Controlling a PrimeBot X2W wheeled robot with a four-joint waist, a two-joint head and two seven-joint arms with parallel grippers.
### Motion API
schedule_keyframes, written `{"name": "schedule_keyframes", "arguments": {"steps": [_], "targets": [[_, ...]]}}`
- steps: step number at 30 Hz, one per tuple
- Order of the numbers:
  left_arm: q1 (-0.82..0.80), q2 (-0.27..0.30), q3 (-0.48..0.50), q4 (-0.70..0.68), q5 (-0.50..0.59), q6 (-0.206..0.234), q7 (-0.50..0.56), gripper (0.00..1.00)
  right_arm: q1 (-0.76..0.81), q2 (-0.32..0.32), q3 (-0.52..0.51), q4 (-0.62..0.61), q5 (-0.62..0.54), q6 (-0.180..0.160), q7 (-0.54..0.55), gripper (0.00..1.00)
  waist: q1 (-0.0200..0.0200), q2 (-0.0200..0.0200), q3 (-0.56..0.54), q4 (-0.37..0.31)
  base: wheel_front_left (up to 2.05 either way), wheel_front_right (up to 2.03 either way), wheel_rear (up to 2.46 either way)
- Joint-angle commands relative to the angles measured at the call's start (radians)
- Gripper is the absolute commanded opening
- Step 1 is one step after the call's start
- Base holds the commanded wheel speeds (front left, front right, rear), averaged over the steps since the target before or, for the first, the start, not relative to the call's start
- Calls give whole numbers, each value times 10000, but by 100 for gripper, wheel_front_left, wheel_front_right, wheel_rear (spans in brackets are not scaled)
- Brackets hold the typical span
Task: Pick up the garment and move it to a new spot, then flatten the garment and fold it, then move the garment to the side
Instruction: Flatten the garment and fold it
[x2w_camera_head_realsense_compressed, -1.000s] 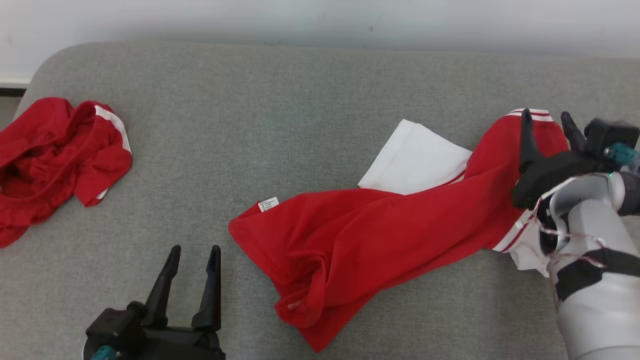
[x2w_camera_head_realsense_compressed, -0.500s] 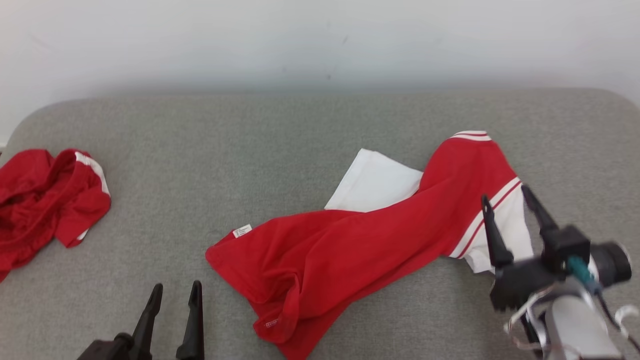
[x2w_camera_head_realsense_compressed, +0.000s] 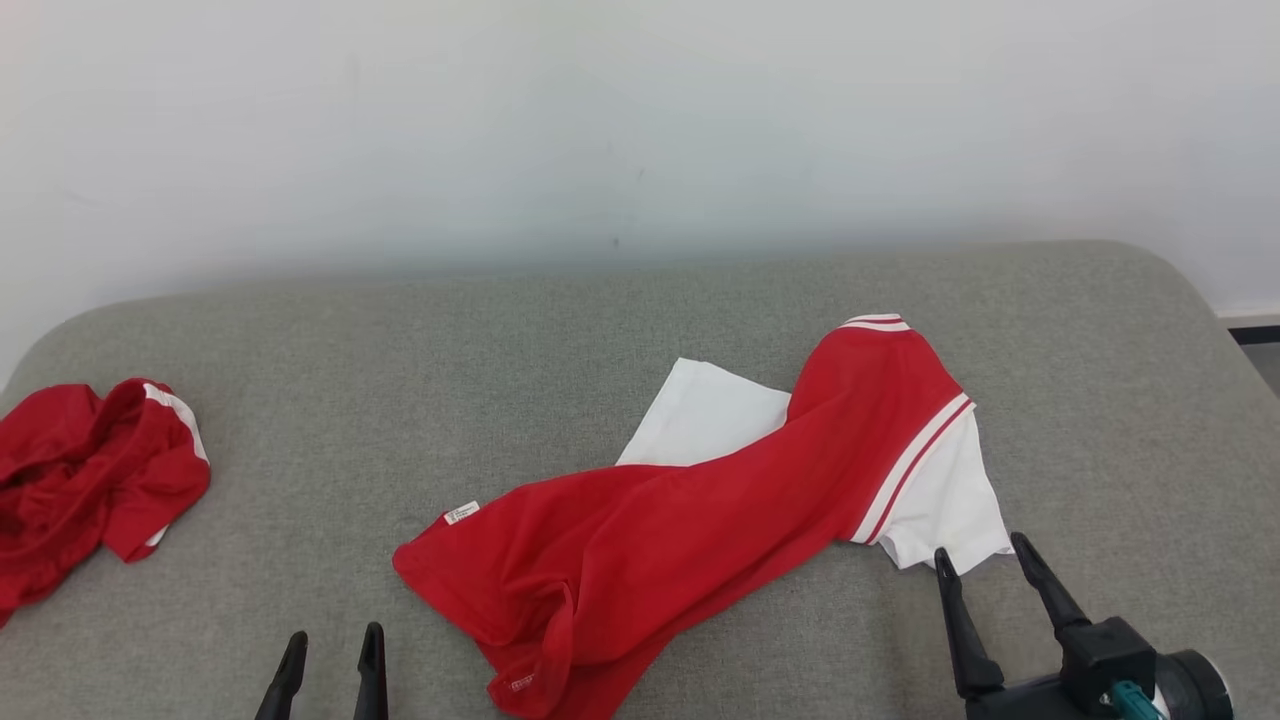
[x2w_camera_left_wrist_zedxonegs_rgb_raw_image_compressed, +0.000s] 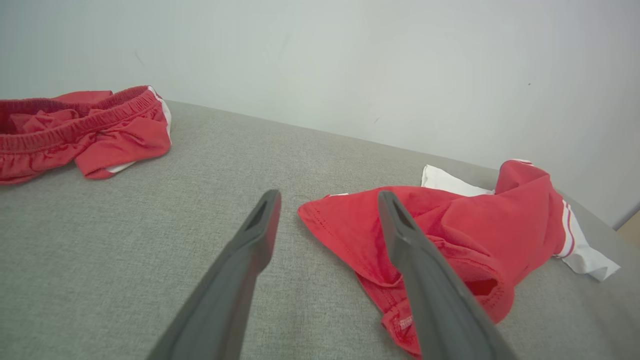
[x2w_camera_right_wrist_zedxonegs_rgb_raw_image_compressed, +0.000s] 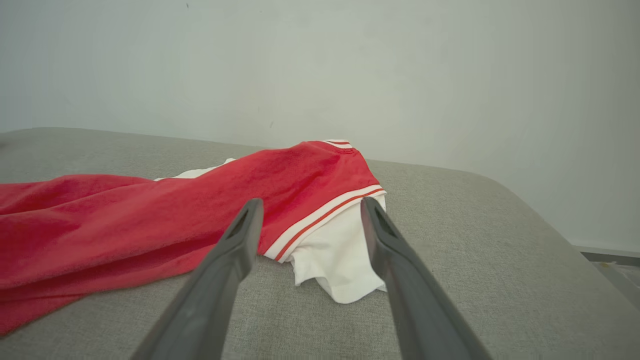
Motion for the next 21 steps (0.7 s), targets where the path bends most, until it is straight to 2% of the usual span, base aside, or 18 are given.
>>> {"name": "schedule_keyframes", "arguments": {"steps": [1,9,13,14,17,21], "targets": [[7,2,39,36,74,16,-7,100,125,60,12,-19,44,-23,9,100,2,1,-69,9,0,0,0],[-250,-1,-59,350,-114,16,10,100,290,191,127,-111,155,-23,120,100,2,1,-166,-11,0,0,0],[-1032,-3,-456,1076,-615,16,1130,100,354,174,101,-179,204,-23,168,100,2,1,-157,-53,0,0,0],[-1032,-3,-456,1076,-615,16,1130,100,354,174,101,-179,204,-23,168,100,2,1,-157,-53,0,0,0],[-1795,14,-698,1733,-1021,38,2162,100,328,164,147,-204,248,-23,217,100,2,1,-59,-167,0,0,0],[-2775,0,-679,2871,-1349,782,3314,100,188,169,369,-236,284,-23,239,100,2,1,161,-490,0,0,0]]}}
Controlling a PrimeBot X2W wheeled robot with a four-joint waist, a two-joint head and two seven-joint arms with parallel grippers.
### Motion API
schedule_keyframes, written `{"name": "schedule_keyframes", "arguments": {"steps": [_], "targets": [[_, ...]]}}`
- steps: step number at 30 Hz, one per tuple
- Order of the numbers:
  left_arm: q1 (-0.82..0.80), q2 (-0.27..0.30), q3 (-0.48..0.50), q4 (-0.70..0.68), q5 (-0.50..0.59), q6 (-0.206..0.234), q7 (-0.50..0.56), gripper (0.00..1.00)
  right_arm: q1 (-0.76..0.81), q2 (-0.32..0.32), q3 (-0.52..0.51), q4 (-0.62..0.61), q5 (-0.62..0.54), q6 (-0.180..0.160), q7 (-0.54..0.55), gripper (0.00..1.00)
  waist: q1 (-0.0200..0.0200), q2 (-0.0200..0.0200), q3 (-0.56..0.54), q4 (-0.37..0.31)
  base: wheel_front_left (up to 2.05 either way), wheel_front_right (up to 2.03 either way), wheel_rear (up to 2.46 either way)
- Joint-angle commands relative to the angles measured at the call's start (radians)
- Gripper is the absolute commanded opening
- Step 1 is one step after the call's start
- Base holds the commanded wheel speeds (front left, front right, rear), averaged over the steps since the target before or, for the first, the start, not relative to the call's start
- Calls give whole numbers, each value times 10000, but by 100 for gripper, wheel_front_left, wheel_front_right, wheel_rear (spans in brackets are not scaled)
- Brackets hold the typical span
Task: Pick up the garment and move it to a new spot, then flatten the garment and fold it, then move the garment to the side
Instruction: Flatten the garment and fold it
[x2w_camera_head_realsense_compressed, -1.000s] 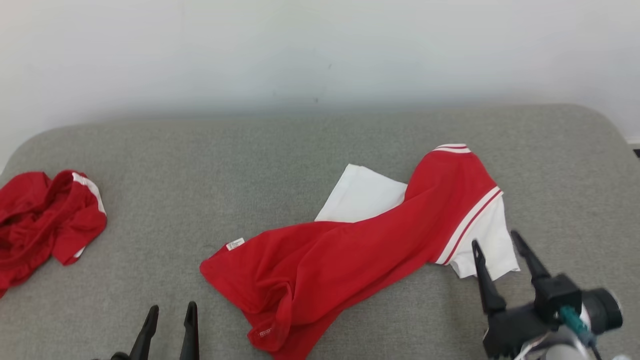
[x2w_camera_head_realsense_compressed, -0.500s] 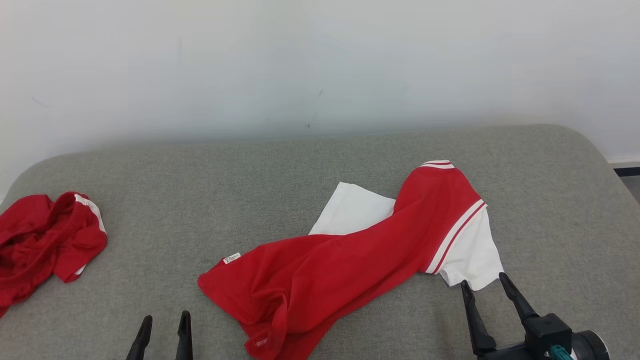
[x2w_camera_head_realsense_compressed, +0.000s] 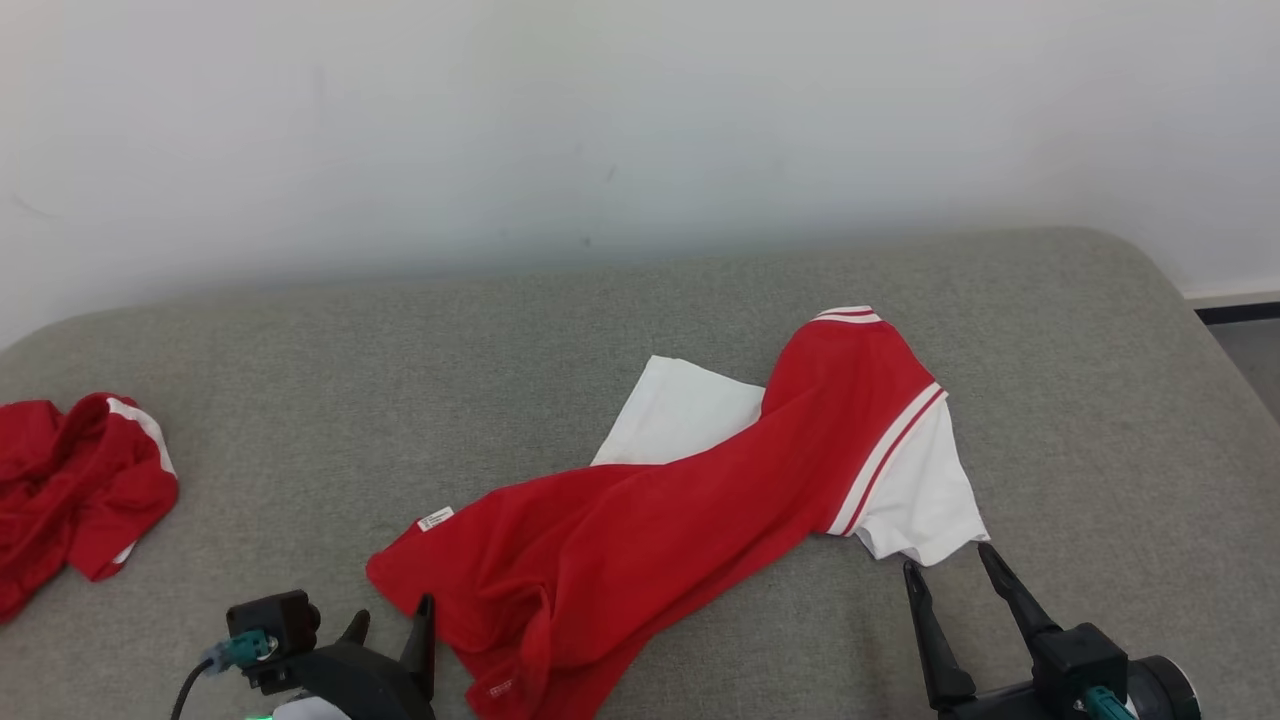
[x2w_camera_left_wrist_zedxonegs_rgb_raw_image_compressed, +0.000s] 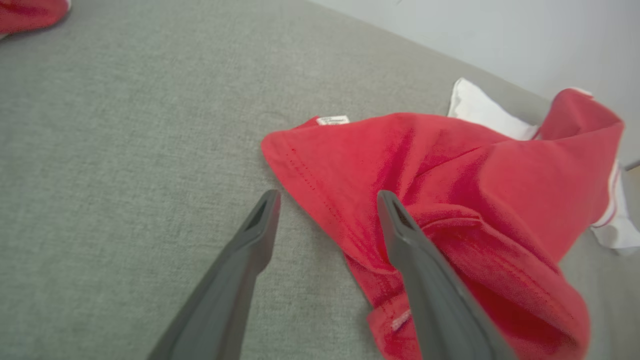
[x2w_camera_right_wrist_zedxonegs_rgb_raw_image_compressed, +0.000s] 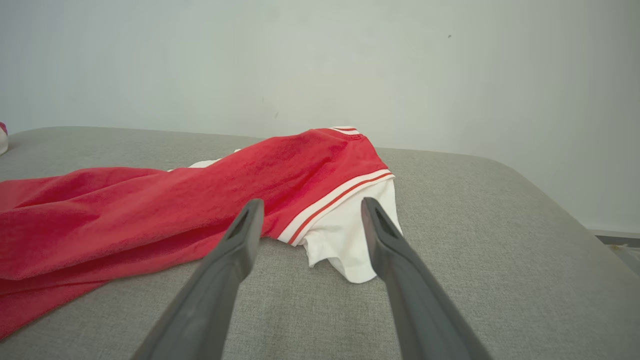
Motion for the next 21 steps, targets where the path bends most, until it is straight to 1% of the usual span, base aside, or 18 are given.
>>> {"name": "schedule_keyframes", "arguments": {"steps": [1,3,5,12,14,16,17,18,21], "targets": [[-317,9,75,387,-40,355,309,100,-73,-23,77,-38,84,-23,-7,100,0,0,211,-284,0,0,0],[-622,1,109,822,-165,710,655,100,-163,-52,157,-38,123,-23,22,100,0,0,328,-465,0,0,0],[-864,-2,62,1089,-313,858,766,100,-237,-74,145,-54,134,-23,31,100,0,0,445,-603,0,0,0],[-1277,39,122,1898,-166,1584,854,100,-354,-48,89,-95,181,-23,-2,100,0,0,750,-841,0,0,0],[-1329,34,121,2026,-241,1609,850,100,-371,-29,46,-105,188,-23,-20,100,0,0,807,-851,0,0,0],[-1412,28,90,2084,-283,1545,762,100,-395,-2,27,-115,164,-23,-49,100,0,0,857,-849,0,0,0],[-1483,28,75,2071,-286,1530,693,46,-408,9,23,-115,165,-23,-60,100,0,0,880,-847,0,0,0],[-1538,30,66,2070,-291,1512,619,0,-422,19,19,-110,169,-23,-72,100,0,0,906,-843,0,0,0],[-1779,104,125,1949,-314,1428,194,0,-475,45,10,-97,192,-23,-89,100,0,0,999,-819,0,0,0]]}}
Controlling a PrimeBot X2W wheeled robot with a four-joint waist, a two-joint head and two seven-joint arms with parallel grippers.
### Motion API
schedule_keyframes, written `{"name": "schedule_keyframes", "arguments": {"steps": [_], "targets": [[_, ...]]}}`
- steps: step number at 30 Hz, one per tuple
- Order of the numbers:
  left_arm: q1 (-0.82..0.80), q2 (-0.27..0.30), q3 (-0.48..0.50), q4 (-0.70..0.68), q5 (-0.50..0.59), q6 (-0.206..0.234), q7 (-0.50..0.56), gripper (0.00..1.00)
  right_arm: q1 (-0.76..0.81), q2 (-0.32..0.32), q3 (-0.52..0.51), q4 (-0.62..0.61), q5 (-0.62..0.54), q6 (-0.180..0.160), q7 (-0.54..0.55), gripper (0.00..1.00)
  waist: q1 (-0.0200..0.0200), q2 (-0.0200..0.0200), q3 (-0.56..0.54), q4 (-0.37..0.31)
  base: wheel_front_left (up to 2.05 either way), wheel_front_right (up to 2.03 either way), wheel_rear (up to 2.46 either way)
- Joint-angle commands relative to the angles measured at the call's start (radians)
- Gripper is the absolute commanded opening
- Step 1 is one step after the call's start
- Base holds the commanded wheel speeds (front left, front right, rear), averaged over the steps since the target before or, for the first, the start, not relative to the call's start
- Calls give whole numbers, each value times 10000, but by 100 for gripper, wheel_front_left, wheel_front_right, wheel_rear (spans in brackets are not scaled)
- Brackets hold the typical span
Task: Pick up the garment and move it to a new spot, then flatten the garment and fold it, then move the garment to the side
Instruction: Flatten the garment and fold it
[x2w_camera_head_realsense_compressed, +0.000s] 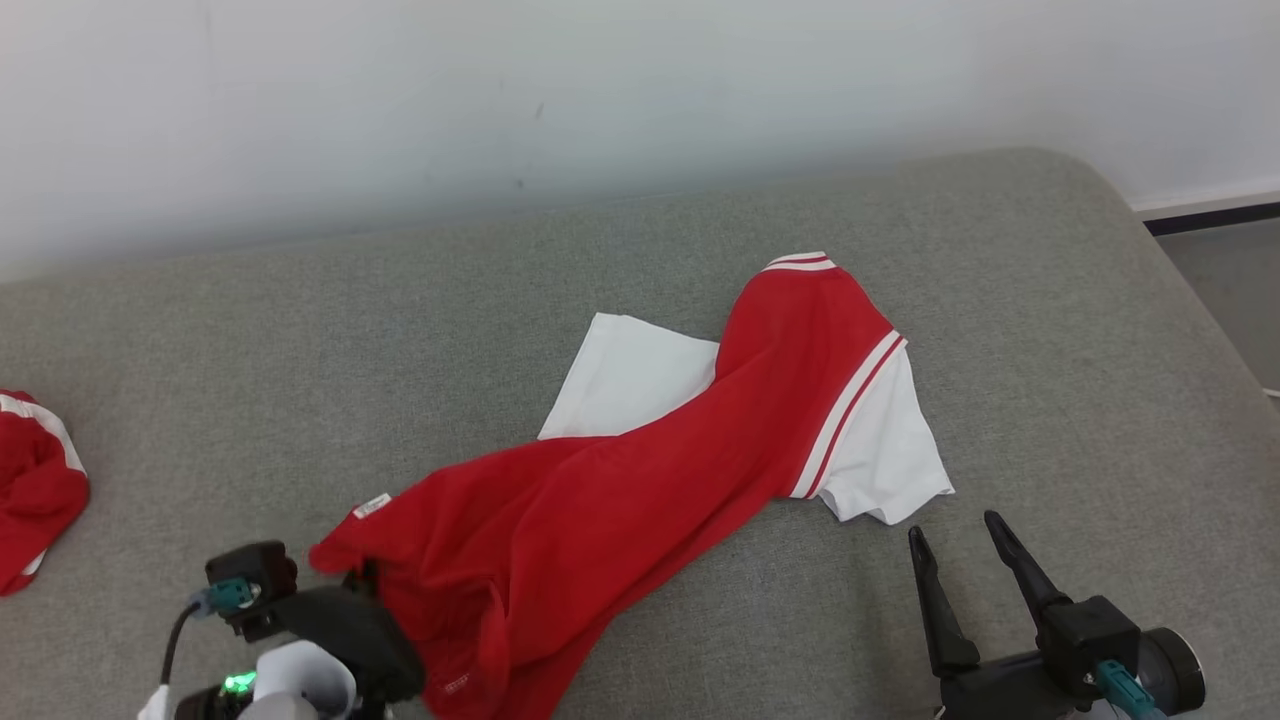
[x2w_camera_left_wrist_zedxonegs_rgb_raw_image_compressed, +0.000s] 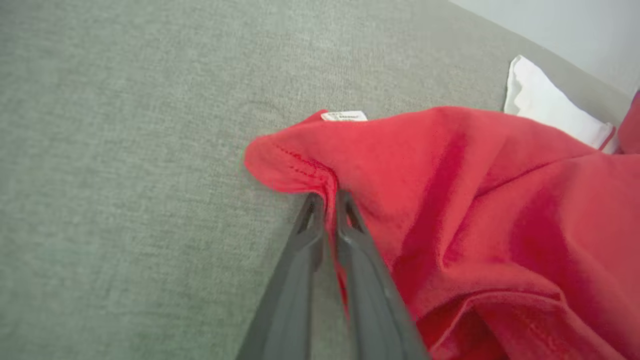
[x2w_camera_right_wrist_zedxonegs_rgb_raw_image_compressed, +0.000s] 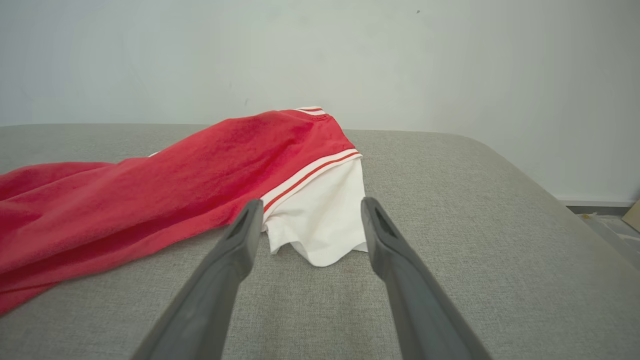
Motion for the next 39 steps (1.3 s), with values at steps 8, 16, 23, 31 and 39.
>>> {"name": "schedule_keyframes", "arguments": {"steps": [8,16,23,31,39], "targets": [[-1316,386,103,-378,43,-280,-1244,0,-268,53,-78,-128,-38,-23,-92,100,-1,0,540,106,0,0,0],[-3255,1129,-116,-176,572,-502,-1702,0,-665,31,254,-297,-35,-23,-48,100,-1,0,1562,-153,0,0,0],[-5048,1694,-164,258,778,-647,-1933,0,-1006,-79,415,-507,-8,-23,-17,100,-1,0,2754,-429,0,0,0],[-6210,2072,-184,1081,866,-673,-2198,0,-1187,-117,661,-604,31,-23,-65,100,-1,0,3315,-656,0,0,0],[-6219,1854,-354,2037,795,-827,-2791,100,-1127,-104,686,-414,105,-23,-15,100,-1,0,2958,-375,0,0,0]]}}
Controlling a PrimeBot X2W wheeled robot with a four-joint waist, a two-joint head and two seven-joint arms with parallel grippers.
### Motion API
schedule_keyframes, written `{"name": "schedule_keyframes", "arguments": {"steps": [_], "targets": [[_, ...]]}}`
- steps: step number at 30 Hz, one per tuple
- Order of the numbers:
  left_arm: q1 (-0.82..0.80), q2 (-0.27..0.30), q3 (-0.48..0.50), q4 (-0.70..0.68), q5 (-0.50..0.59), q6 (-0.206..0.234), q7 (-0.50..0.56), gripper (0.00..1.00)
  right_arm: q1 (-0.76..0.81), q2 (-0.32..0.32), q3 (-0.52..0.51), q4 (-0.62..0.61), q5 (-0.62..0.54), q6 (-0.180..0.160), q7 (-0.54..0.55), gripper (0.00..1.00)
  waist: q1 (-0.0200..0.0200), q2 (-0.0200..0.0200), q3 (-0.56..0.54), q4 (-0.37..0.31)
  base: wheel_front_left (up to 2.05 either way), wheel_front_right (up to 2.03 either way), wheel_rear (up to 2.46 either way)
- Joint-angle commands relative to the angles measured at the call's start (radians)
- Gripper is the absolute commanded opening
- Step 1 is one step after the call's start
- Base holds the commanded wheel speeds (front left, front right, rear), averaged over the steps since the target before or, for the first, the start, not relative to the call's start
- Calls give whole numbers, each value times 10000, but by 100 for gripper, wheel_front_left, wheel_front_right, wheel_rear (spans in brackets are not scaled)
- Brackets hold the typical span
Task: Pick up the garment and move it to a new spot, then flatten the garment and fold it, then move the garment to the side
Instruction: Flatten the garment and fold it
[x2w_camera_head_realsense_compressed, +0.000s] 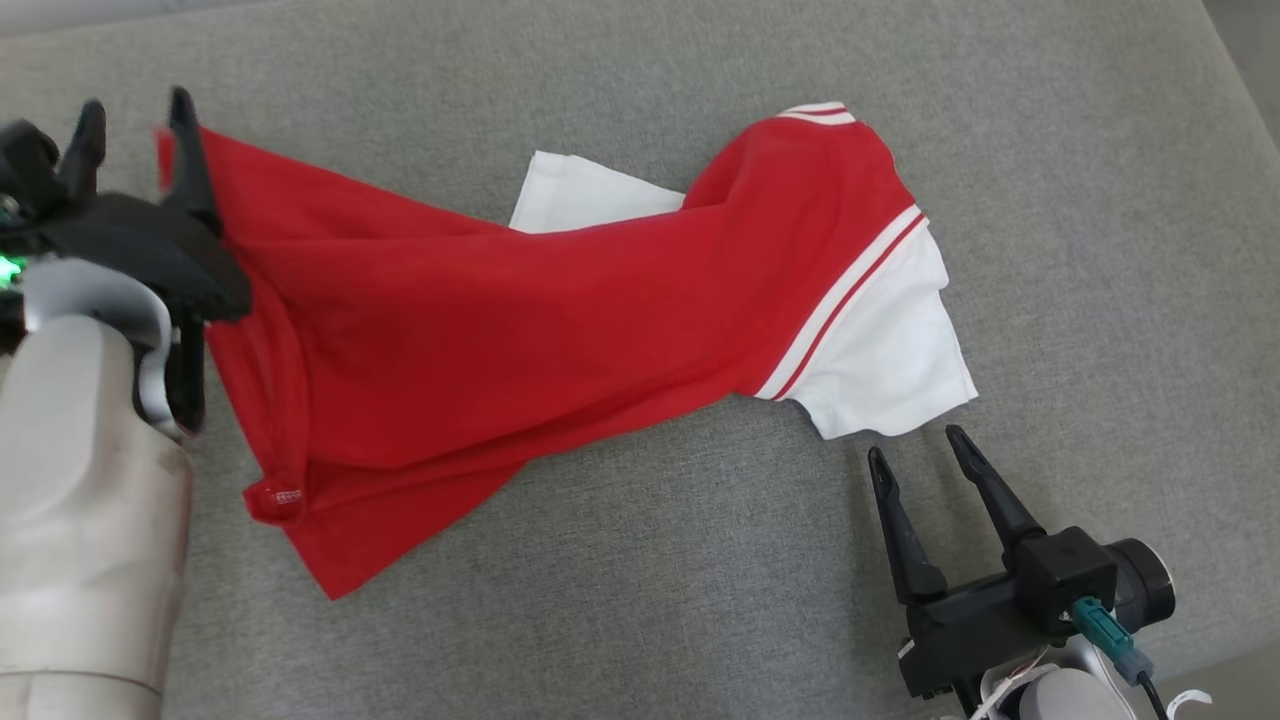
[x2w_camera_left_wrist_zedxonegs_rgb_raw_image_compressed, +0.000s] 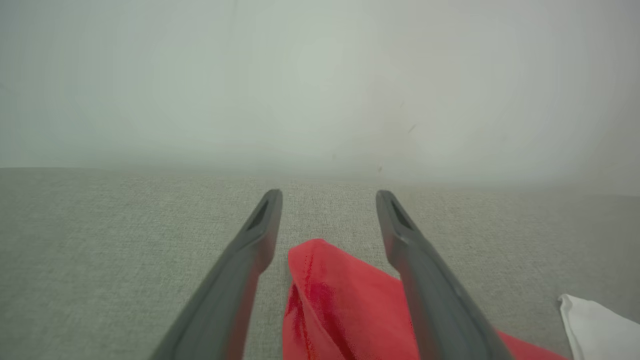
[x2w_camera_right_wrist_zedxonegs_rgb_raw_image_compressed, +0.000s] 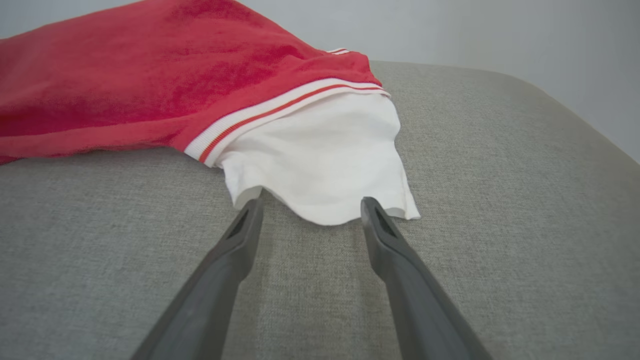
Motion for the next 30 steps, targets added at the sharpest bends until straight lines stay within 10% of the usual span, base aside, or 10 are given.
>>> {"name": "schedule_keyframes", "arguments": {"steps": [1,30], "targets": [[175,-13,0,93,-35,-62,-91,100,20,-8,23,41,31,-23,18,100,-1,-2,-290,233,0,0,0],[5779,-1350,-991,-3028,-208,-152,-194,100,1169,323,-775,429,332,-23,-62,100,-1,-2,-2458,1044,0,0,0]]}}
